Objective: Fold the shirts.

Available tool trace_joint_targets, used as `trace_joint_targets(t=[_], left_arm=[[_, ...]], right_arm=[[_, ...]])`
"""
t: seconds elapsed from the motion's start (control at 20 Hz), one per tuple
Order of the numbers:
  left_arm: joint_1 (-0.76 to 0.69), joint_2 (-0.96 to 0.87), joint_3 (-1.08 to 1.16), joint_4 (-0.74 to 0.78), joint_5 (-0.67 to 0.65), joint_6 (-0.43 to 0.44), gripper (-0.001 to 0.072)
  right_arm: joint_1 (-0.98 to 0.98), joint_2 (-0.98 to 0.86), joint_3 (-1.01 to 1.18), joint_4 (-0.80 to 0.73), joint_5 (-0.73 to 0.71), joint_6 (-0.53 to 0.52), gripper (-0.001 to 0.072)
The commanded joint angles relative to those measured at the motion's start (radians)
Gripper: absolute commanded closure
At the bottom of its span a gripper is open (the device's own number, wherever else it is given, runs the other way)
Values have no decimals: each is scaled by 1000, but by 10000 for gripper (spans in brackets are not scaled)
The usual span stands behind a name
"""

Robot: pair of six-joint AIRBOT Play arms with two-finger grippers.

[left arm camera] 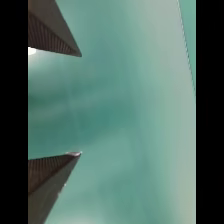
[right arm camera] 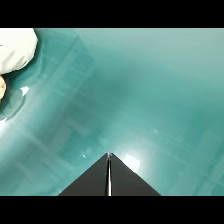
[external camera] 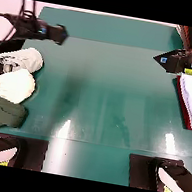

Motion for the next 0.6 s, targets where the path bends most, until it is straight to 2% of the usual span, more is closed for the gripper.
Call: trace_joint_targets(t=[0.0, 0.25, 0.55], left_arm=[[183, -44, -2, 209, -138, -64, -1], [367, -259, -2, 208, -217, -61, -1], [391, -478, -2, 185, -167, -61, 0]], right_arm=[[1, 0, 0, 0, 0, 0, 693], [1, 0, 0, 2, 1, 1, 693], [2, 0, 0, 12, 0, 1, 693]])
